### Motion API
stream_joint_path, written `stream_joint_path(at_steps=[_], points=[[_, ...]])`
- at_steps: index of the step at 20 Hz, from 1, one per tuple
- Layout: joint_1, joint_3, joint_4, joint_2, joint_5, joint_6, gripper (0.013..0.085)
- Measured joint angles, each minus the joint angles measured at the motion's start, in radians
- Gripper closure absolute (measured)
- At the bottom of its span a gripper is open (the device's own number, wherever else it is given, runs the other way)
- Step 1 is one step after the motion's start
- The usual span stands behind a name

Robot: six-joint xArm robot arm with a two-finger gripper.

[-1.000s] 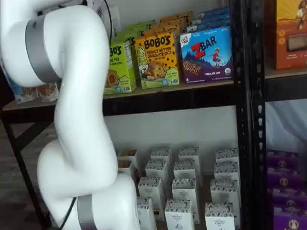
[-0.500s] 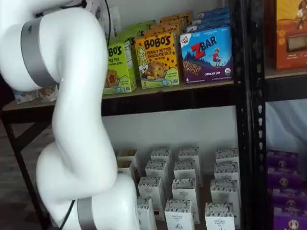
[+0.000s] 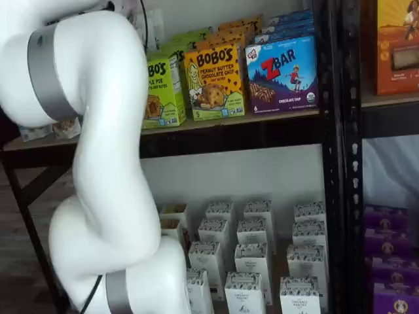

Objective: Pick the green box on the top shelf, the fourth from the left

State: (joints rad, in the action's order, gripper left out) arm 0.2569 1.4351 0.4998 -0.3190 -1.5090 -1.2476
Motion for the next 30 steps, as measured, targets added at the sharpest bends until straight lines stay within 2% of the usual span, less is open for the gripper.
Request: stream_joint_path(at_steps=[3,9,18,21,26,30], points=[[-0.003,0.018,0.003,0.025,-0.002,-0.006,0.013],[-0.036,0.035,0.037,0.056,0.014,-0.039,0.013],[-0.072,0.04,0.042,0.08,0.052,-0.08,0.013],[-0.091,0.045,0.041,0.092,0.047,-0.1,0.013],[-0.138,0.068,0.071,0.121,0.006,-0.143,0.013],[-0.149,0.065,0.071,0.128,0.016,-0.158,0.013]])
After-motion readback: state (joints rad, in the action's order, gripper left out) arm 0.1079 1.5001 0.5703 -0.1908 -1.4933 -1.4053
